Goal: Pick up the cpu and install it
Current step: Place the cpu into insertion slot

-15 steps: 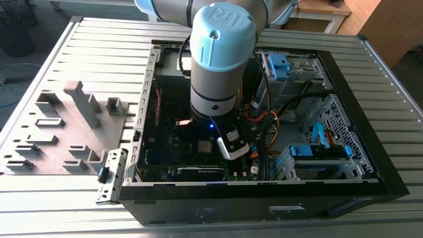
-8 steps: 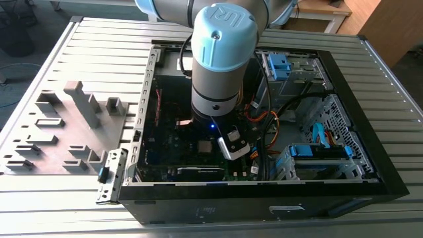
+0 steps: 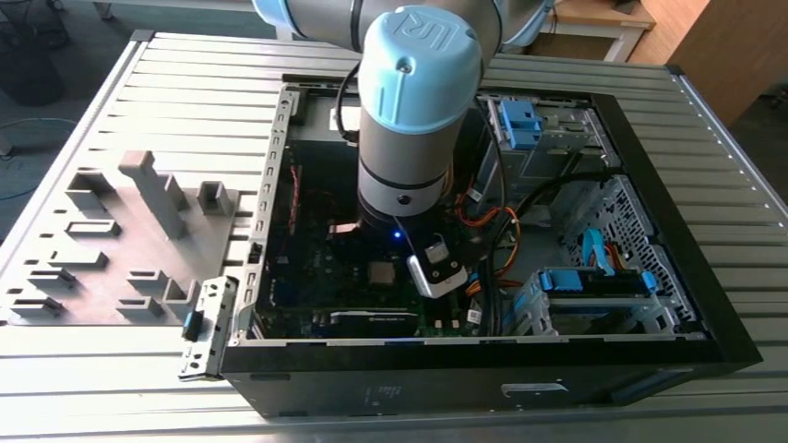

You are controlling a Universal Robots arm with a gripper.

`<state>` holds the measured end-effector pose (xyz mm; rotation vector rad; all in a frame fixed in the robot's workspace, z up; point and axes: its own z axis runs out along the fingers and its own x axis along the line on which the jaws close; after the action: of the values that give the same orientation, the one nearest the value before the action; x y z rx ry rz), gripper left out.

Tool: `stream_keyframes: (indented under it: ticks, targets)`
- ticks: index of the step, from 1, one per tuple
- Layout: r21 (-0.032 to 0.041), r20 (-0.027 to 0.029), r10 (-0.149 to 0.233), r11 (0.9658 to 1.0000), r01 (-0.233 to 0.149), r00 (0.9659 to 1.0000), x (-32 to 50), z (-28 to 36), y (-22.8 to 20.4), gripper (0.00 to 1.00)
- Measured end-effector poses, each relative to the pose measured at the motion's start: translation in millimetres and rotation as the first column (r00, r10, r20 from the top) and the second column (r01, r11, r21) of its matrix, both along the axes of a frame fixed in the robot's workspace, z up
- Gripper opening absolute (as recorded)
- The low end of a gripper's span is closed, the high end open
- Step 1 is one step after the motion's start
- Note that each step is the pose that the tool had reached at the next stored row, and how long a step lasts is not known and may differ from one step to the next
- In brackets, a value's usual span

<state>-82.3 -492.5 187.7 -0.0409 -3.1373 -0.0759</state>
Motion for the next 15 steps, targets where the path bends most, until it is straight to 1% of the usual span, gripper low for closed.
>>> stream_keyframes:
  ticks: [4,15]
  targets:
    - [-0.0004,-0.0002,0.000,1.0000,0.000,1.0000,2.5,0.1,-0.1,0.54]
    - [-0.0001,0.0000,0.000,1.0000,0.000,1.0000,3.4,0.0,0.0,0.54]
